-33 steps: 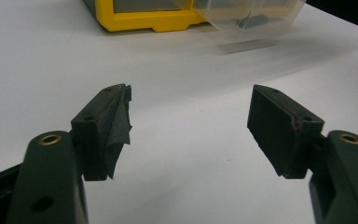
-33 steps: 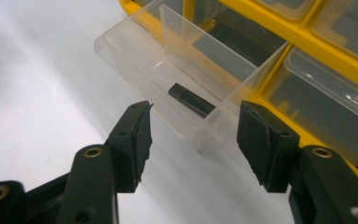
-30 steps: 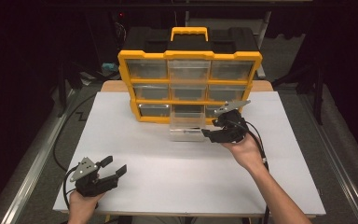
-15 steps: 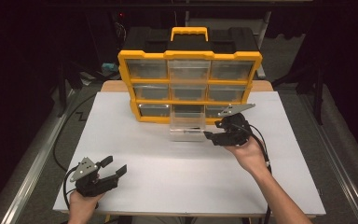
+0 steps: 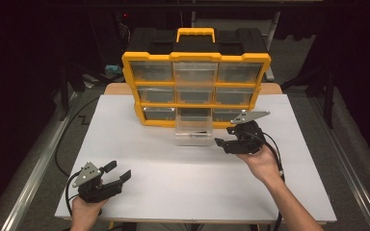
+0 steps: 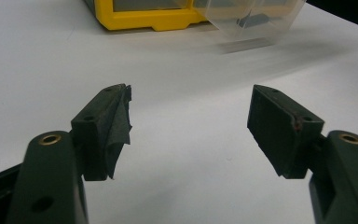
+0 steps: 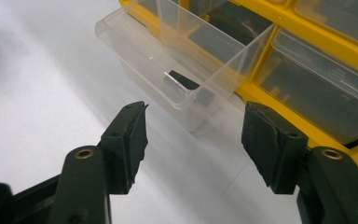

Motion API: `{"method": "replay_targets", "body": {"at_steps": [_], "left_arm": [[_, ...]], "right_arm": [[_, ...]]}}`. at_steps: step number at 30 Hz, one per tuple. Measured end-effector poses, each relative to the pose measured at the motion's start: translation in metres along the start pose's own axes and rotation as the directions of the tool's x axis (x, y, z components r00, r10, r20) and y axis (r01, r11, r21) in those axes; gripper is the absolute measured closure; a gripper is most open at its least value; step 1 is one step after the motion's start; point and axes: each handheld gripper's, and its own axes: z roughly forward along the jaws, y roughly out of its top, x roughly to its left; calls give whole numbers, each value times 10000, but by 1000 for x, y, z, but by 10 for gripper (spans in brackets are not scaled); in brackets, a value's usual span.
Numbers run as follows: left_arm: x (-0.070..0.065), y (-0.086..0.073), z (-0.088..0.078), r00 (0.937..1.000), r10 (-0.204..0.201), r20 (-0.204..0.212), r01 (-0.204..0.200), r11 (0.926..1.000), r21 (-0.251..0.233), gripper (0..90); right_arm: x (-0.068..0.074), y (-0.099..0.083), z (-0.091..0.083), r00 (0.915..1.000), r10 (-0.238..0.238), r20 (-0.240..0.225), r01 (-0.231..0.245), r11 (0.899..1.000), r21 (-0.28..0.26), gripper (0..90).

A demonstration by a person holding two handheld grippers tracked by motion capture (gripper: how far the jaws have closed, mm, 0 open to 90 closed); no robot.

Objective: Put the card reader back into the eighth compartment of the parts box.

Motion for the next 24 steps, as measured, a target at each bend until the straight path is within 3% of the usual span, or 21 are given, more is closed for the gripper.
{"method": "replay_targets", "body": {"at_steps": [24], "left_arm": [[0, 0, 0, 10000, -7, 13, 7, 10000, -18, 307]], "right_arm": [[-5, -27, -13, 9997, 128, 187, -123, 9996, -267, 382]]}}
